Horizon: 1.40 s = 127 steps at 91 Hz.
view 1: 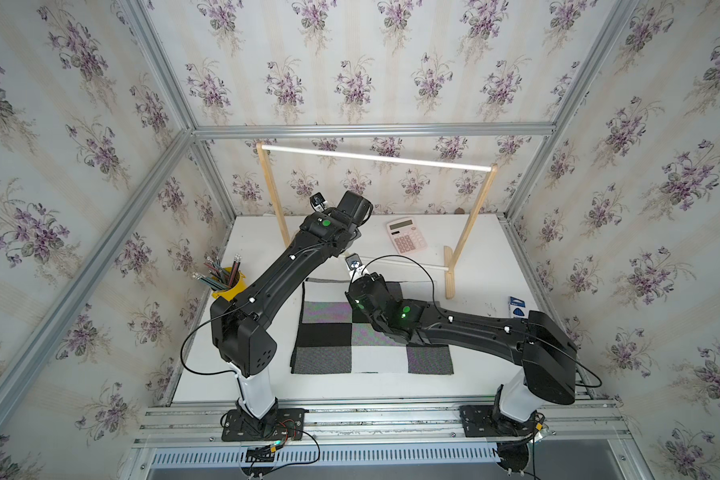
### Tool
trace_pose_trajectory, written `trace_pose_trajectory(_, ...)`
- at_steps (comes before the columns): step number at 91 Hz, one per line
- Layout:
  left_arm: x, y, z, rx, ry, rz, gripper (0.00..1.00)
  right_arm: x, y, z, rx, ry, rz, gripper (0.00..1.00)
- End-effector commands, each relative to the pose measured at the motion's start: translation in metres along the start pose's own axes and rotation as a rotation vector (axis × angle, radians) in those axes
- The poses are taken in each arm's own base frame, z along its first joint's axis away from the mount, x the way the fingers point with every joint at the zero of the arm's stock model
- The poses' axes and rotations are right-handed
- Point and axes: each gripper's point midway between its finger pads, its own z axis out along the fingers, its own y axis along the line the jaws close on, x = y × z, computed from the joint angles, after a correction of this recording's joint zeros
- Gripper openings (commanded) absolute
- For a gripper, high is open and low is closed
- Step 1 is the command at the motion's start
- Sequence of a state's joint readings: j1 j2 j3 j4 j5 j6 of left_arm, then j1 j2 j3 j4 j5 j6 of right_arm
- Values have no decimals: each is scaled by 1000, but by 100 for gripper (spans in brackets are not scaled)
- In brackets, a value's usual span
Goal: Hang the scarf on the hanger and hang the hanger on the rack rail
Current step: Pick up the hanger from the clothesline.
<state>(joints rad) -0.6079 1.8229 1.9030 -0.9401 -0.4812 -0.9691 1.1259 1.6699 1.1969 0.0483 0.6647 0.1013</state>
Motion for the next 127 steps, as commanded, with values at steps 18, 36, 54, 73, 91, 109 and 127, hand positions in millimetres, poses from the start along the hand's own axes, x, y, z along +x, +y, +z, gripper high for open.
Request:
trace_pose_trajectory(18,6,-5,18,-9,19,12,0,-26,-1,-12,-20,-93,60,0)
trace_pose_trajectory(36,3,-5,17,-11,15,17,0,-27,-3,-12,-18,-96,63,0)
trace_pose_trajectory(54,4,-4,16,3,29,18,18,-29,-2,-12,-19,-101,64,0)
trace_pose_trajectory(73,3,-9,9,58,46,2,43,-29,-2,-12,-19,-108,72,0)
trace_pose_trajectory(91,-1,-10,2,81,44,1,46,-29,-1,-11,-21,-117,80,0)
trace_pose_trajectory(109,1,-12,3,101,60,-12,42,-35,-2,-12,-22,-142,88,0)
trace_pose_trajectory(127,4,-14,5,113,73,-17,36,-39,-3,-15,-19,-164,95,0)
